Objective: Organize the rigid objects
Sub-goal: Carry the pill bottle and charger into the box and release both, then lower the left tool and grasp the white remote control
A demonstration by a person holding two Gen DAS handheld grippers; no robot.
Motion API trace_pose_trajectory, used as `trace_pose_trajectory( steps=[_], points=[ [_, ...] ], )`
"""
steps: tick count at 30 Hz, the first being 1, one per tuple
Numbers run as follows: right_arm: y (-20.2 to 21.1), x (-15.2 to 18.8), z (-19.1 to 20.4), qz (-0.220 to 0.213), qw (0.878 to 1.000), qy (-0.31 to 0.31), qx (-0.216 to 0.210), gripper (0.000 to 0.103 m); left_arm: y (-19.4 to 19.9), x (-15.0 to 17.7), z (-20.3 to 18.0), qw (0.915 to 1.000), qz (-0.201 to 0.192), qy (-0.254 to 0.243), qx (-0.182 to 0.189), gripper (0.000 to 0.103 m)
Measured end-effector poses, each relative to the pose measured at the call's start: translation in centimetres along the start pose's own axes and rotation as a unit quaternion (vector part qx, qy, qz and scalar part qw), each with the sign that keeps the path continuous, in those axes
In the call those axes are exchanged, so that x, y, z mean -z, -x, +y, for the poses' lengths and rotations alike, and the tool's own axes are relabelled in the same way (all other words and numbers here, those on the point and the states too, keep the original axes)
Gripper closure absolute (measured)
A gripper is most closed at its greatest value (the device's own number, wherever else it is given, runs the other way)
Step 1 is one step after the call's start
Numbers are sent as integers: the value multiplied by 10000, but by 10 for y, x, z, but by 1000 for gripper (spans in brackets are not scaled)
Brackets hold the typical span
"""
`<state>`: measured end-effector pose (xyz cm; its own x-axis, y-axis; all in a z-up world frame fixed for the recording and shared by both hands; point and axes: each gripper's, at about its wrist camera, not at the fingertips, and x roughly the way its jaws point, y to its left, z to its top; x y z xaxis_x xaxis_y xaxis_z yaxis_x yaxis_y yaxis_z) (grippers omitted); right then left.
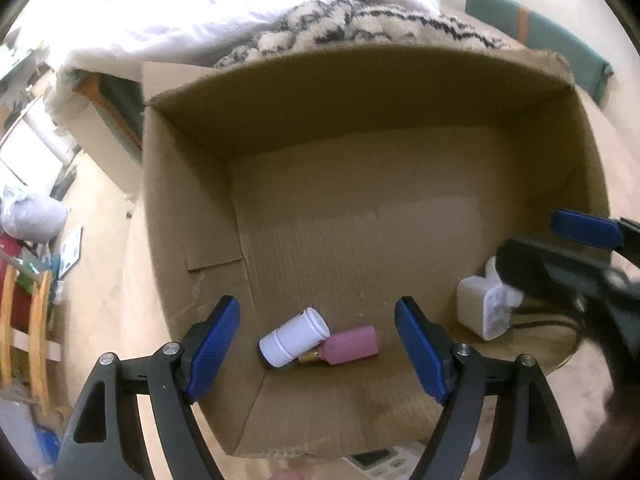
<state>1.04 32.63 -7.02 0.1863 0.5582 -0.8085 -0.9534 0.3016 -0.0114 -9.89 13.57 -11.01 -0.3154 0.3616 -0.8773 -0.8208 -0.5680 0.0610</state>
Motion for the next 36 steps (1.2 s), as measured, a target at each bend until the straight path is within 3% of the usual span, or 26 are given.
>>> trace_pose_trajectory(
  steps=[11,25,29,36],
  points=[
    [33,-2,2,-486,9984,-247,154,0,40,7,19,9988,-238,366,238,19],
    [87,15,19,-859,9954,-285,316,0,90,53,58,9942,-243,1018,254,19],
    [104,31,23,-909,9948,-367,283,0,93,65,66,9929,-122,1149,271,19],
    [122,58,33,-929,9939,-400,446,0,81,90,69,9863,427,1521,466,19]
  ],
)
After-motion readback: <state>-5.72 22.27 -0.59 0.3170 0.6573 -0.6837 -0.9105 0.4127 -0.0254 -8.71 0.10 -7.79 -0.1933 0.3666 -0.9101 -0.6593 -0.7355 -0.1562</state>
